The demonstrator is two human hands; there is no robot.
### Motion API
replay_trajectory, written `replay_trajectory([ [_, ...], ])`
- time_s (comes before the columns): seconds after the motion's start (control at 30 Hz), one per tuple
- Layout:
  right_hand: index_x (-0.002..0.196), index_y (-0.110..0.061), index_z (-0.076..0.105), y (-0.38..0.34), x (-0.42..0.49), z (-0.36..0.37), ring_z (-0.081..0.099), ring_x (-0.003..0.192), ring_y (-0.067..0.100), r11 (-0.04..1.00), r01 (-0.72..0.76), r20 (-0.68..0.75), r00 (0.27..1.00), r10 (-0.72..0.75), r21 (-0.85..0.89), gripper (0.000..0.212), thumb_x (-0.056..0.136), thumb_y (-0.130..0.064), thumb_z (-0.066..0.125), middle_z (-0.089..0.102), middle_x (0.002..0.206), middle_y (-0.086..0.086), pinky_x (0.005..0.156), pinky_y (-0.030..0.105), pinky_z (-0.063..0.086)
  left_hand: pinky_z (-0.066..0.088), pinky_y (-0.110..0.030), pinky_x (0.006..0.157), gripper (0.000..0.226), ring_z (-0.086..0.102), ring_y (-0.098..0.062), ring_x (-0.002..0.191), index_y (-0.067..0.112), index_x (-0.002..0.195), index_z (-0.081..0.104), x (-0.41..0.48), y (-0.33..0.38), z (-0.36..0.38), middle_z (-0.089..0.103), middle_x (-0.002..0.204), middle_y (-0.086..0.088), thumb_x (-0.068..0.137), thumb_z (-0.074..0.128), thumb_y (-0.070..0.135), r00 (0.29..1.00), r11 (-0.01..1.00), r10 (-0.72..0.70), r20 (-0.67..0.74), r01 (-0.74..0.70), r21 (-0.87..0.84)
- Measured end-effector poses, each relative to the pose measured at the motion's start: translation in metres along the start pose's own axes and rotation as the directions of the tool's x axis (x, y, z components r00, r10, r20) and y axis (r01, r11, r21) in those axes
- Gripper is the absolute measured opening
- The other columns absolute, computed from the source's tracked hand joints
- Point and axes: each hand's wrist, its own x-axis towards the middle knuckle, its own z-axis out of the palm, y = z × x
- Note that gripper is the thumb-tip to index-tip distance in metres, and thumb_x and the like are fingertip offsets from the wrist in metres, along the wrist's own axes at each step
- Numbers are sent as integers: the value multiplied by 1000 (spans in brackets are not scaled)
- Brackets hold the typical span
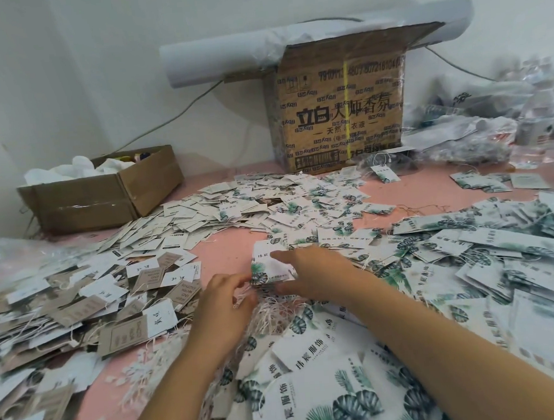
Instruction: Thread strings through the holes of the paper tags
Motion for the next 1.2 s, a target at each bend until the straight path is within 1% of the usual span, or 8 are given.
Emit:
replay_trajectory([
  [0.17, 130, -25, 45, 0, 6, 7, 57, 105, 27, 994, 21, 2, 1000, -21, -104, 47, 90, -49, 51, 61, 114, 6, 82, 37, 47, 42, -32, 97, 43, 48, -16, 110, 27, 135, 47, -1, -5, 3, 42, 113, 10, 93, 56, 26, 1000, 999, 17, 10, -18, 32],
  [0.47, 131, -29, 52, 4, 8, 1, 55, 112, 22, 999, 1, -17, 1000, -2, -34, 46, 87, -41, 59, 58, 125, 1, 83, 31, 42, 42, -27, 87, 43, 48, -15, 108, 33, 135, 45, 0, -11, 4, 45, 116, 11, 94, 54, 33, 998, 989, 71, 0, -70, 127],
  [0.63, 122, -24, 60, 4, 7, -1, 57, 108, 22, 1000, 8, -47, 999, -9, -21, 36, 89, -37, 58, 62, 120, 1, 86, 33, 44, 43, -28, 89, 42, 49, -16, 109, 33, 135, 44, 0, -11, 5, 49, 122, 7, 94, 54, 32, 997, 988, 73, -1, -72, 140],
  [0.8, 110, -18, 66, 4, 7, -2, 61, 93, 20, 998, 55, -84, 995, -58, -32, 32, 92, -40, 52, 68, 103, 0, 77, 29, 47, 45, -33, 92, 41, 51, -16, 108, 30, 135, 46, -1, -11, 5, 50, 123, 6, 94, 53, 31, 997, 992, 74, 0, -74, 107],
  [0.9, 104, -14, 66, 4, 6, -3, 63, 80, 16, 985, 147, -231, 959, -166, -94, 38, 98, -41, 39, 69, 93, 0, 77, 31, 52, 46, -21, 73, 49, 54, -4, 91, 27, 139, 37, -3, -6, 5, 52, 114, 8, 93, 43, 42, 994, 995, 95, -50, -97, -28],
  [0.97, 106, -14, 68, 4, 1, -4, 66, 80, 19, 955, 289, -432, 854, -290, -70, 35, 98, -35, 41, 71, 95, 1, 72, 34, 54, 39, -15, 63, 56, 53, 3, 84, 38, 139, 28, -4, -2, 3, 53, 102, 14, 87, 29, 60, 986, 976, 127, -106, -143, -162],
  [1.07, 102, -10, 72, 2, -5, -11, 68, 66, 23, 866, 499, -589, 693, -415, -23, 22, 92, -23, 56, 73, 84, 4, 57, 35, 55, 43, -25, 72, 53, 59, -5, 90, 52, 127, 36, -5, 1, 0, 61, 104, 10, 80, 19, 71, 988, 909, 88, -128, -132, -395],
  [1.2, 113, -19, 67, -5, -8, -16, 67, 72, 10, 881, 471, -381, 822, -422, 39, 28, 93, -33, 54, 72, 96, -2, 71, 28, 53, 46, -28, 80, 35, 59, -8, 95, 46, 102, 61, -4, 5, -3, 66, 102, 21, 79, 40, 60, 993, 799, -58, -101, -15, -601],
])
